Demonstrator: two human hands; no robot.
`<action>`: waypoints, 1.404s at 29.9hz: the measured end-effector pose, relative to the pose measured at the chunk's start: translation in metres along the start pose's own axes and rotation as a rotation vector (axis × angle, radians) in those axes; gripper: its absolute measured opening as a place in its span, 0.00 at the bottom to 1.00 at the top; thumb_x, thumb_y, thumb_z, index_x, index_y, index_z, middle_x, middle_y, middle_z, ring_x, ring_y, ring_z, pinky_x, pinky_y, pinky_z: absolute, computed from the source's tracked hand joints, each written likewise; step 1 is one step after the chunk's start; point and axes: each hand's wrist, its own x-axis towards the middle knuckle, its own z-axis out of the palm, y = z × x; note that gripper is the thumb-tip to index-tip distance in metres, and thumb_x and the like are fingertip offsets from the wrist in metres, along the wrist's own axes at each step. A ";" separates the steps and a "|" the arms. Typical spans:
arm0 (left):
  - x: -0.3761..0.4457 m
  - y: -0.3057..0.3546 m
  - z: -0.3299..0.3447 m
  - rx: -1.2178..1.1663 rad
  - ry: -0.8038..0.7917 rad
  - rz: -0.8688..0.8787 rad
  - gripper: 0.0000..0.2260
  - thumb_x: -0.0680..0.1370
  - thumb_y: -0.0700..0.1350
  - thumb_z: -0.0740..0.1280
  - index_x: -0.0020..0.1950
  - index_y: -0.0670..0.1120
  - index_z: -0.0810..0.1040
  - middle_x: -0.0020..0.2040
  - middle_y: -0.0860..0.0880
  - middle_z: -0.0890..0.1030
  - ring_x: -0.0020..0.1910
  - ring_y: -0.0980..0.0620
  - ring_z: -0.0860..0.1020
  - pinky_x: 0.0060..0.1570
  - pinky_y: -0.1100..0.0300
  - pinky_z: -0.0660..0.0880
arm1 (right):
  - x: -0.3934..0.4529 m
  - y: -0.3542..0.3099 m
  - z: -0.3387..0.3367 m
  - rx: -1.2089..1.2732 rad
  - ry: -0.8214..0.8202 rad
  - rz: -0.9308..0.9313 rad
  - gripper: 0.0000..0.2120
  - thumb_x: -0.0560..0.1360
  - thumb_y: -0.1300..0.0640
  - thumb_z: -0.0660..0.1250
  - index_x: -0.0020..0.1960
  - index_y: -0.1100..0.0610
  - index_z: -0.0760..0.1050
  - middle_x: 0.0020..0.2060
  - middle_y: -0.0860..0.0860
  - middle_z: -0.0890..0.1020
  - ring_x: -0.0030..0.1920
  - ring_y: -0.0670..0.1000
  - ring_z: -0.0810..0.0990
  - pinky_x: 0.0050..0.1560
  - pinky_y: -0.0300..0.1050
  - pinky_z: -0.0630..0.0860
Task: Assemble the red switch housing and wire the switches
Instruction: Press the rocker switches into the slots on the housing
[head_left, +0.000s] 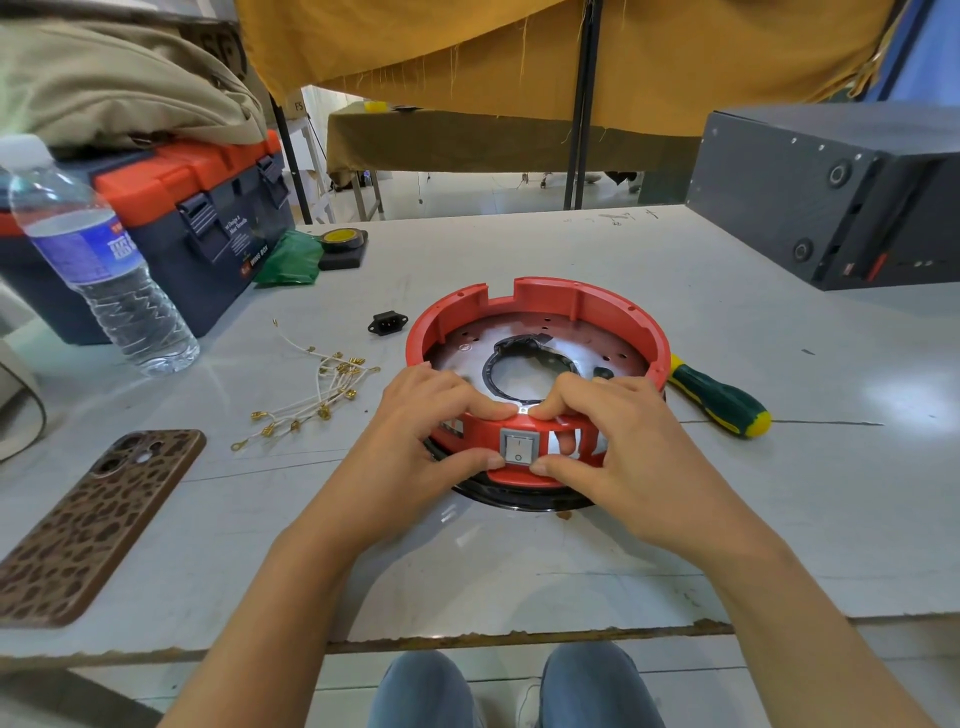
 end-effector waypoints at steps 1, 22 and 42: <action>-0.001 0.001 -0.001 -0.013 -0.005 0.008 0.12 0.72 0.51 0.72 0.54 0.55 0.78 0.47 0.54 0.78 0.54 0.51 0.71 0.59 0.66 0.63 | 0.000 0.000 -0.001 0.005 -0.008 -0.001 0.13 0.70 0.50 0.73 0.47 0.43 0.69 0.39 0.33 0.71 0.47 0.41 0.63 0.51 0.24 0.58; 0.011 -0.003 -0.017 -0.198 0.052 -0.031 0.10 0.73 0.54 0.66 0.49 0.56 0.84 0.55 0.60 0.79 0.60 0.57 0.74 0.58 0.66 0.68 | 0.025 0.008 -0.040 0.204 -0.076 0.016 0.06 0.72 0.49 0.66 0.46 0.46 0.82 0.39 0.36 0.82 0.41 0.35 0.78 0.42 0.26 0.71; 0.111 -0.108 -0.009 0.047 0.068 -0.409 0.17 0.78 0.42 0.66 0.67 0.47 0.74 0.68 0.48 0.74 0.67 0.51 0.71 0.65 0.62 0.65 | 0.110 0.095 -0.042 -0.080 -0.038 0.259 0.15 0.77 0.64 0.60 0.48 0.48 0.82 0.54 0.49 0.82 0.52 0.53 0.79 0.55 0.42 0.70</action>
